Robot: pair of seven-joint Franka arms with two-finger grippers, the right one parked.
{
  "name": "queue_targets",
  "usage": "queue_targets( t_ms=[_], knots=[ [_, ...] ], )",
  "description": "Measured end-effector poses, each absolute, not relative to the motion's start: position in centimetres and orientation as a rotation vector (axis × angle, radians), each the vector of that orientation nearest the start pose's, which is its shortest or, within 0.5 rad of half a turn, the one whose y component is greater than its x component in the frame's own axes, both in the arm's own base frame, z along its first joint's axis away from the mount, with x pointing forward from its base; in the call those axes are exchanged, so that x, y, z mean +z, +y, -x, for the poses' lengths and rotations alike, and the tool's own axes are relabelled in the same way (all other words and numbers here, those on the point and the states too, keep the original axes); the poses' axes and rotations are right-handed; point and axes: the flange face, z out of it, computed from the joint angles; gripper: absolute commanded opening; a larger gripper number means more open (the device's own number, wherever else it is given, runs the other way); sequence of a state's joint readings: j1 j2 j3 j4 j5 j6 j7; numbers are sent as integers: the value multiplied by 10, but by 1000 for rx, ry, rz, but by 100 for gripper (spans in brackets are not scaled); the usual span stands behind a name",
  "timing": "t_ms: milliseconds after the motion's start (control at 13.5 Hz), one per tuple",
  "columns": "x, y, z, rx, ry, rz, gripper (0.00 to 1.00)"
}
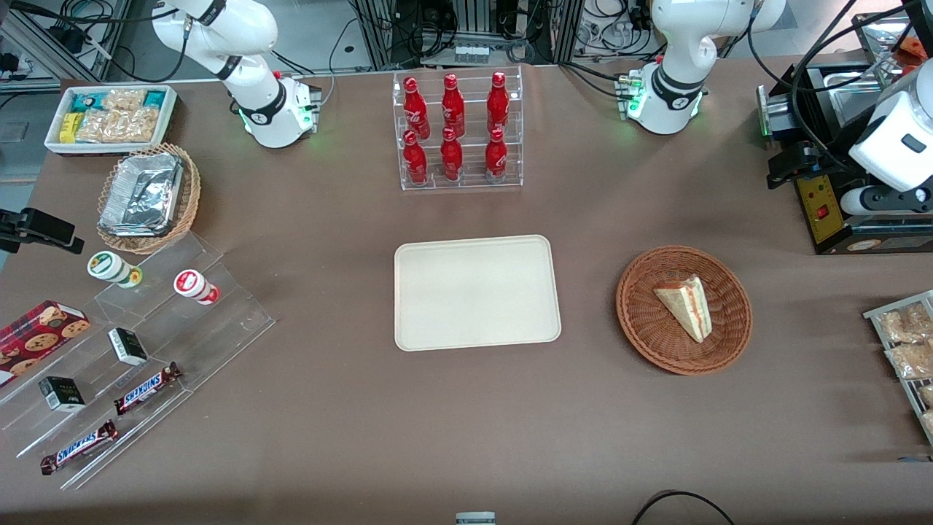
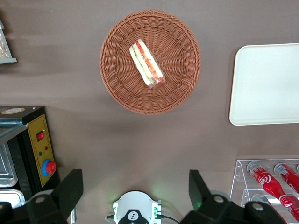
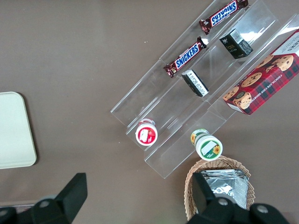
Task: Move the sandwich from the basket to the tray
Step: 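Move the left gripper over the wrapped sandwich in the wicker basket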
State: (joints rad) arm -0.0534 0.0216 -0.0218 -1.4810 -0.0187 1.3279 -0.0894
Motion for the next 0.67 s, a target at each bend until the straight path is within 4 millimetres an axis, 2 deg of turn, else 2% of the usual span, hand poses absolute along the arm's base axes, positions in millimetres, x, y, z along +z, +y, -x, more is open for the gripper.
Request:
queue_targets(
  t_ms=[296, 667],
  knots=[
    [630, -42, -536, 291, -19, 3132, 100],
    [588, -44, -564, 315, -21, 3130, 100]
  ],
)
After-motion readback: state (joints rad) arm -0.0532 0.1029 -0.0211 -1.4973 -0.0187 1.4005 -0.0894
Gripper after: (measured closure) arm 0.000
